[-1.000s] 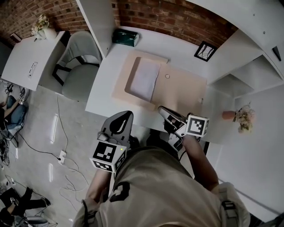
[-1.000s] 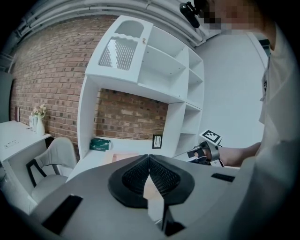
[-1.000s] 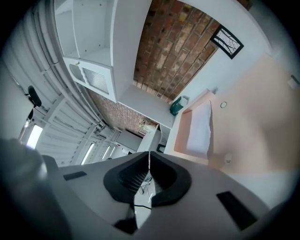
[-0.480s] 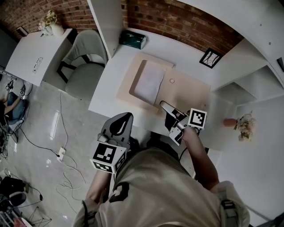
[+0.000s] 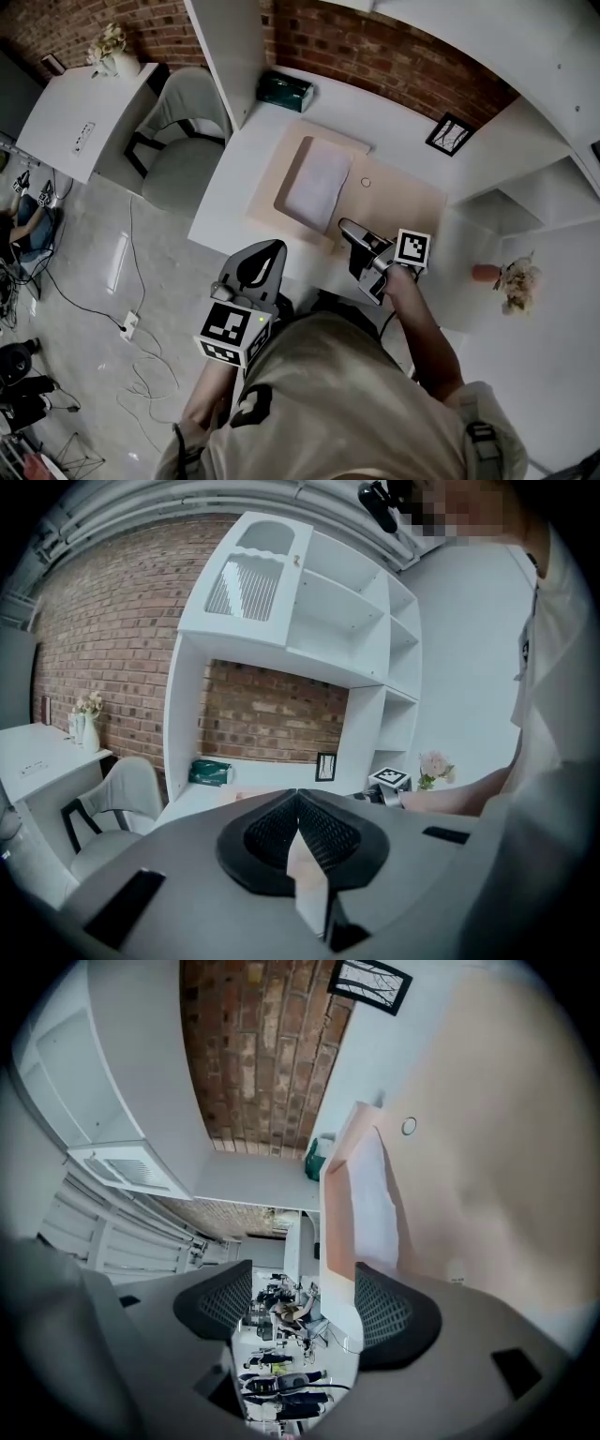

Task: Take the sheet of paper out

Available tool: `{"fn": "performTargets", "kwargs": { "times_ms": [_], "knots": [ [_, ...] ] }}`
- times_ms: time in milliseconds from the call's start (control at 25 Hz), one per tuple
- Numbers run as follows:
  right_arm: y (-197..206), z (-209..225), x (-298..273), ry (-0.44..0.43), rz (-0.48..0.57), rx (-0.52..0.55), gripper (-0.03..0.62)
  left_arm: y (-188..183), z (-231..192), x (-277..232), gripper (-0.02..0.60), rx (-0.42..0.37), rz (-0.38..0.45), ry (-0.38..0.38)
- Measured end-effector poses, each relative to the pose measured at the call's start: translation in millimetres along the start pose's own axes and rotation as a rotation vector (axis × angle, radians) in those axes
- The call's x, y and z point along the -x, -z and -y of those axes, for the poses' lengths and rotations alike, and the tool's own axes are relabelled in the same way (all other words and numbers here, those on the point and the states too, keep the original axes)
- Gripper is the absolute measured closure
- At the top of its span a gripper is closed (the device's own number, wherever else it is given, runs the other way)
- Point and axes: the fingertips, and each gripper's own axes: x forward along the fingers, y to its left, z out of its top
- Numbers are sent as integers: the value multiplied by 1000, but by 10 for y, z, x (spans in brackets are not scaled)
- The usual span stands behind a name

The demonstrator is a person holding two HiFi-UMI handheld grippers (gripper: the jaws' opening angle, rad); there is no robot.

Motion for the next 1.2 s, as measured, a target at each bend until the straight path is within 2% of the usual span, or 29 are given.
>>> {"fn": "performTargets", "kwargs": {
  "times_ms": [480, 720, 1200],
  "knots": [
    [-189, 505, -176, 90, -71, -104, 266, -80, 37, -234, 565, -17, -46, -58],
    [-261, 648, -321, 98, -118, -131, 266, -135, 34, -321, 565, -15, -63, -125],
    [-290, 912, -378, 130, -197, -197, 266, -49, 196, -572, 565, 23, -125, -193]
  ]
}}
